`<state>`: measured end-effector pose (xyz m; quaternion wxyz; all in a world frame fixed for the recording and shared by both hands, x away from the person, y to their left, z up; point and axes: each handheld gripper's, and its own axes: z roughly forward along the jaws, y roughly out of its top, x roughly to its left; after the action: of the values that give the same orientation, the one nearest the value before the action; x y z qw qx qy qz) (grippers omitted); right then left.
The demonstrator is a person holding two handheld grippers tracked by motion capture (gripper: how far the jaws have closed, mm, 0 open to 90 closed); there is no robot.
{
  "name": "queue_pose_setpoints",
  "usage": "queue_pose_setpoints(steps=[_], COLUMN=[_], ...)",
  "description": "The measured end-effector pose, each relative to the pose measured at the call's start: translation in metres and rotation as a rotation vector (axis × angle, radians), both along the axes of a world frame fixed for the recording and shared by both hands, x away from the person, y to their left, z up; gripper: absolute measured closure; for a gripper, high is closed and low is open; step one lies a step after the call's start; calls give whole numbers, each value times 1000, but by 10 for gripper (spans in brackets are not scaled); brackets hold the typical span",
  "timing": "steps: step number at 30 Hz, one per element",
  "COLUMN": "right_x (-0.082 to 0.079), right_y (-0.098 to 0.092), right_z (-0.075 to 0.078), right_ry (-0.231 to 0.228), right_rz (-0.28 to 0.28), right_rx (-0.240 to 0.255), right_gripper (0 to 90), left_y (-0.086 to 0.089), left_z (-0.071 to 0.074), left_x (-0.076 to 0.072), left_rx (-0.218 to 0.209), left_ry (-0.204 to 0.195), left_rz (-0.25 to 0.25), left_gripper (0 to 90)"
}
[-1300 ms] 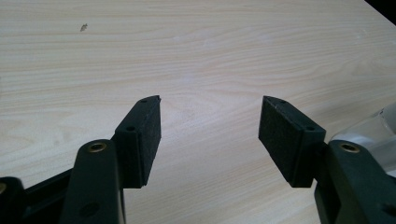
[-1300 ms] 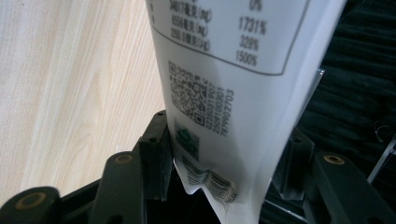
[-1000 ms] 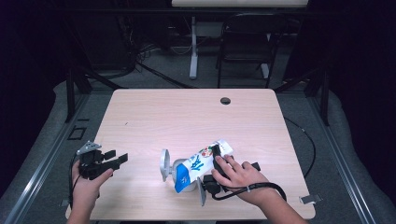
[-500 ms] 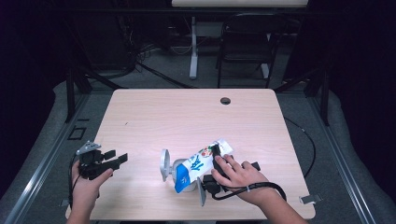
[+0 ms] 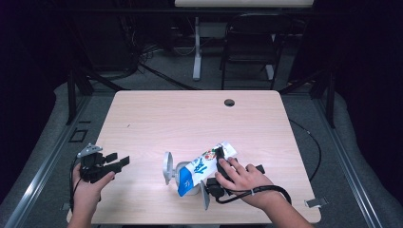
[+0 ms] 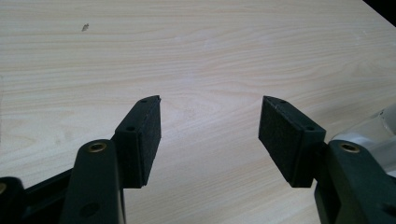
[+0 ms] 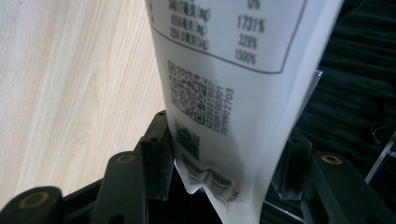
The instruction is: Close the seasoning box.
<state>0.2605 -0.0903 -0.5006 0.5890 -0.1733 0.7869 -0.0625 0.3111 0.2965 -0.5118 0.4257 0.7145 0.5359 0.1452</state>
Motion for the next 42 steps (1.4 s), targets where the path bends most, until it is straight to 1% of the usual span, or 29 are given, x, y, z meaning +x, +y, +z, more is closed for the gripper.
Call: queue_pose_setpoints(steps=[9,12,15,25,41,42], right_x=[0,-1,0,-1,-1,-1], right_y=[0,0,0,0,0,0], right_z=[0,0,0,1,1,1], right_ry=[-3,-6,-2,-10,-8,-8], right_rz=[6,-1,3,3,6,7], right_rx=[-4,-13,-7,-21,-20,-20], right_gripper=[497,498,498,500,502,502], left_y=[0,0,0,0,0,1], left_z=[0,0,0,-1,-1,0], left_x=[0,0,0,0,0,0], left_rx=[3,0,5,3,1,5], left_ry=[1,1,2,1,2,11], left_rz=[-4,0,-1,-1,1,-3], left_gripper=[395,395,395,395,395,395])
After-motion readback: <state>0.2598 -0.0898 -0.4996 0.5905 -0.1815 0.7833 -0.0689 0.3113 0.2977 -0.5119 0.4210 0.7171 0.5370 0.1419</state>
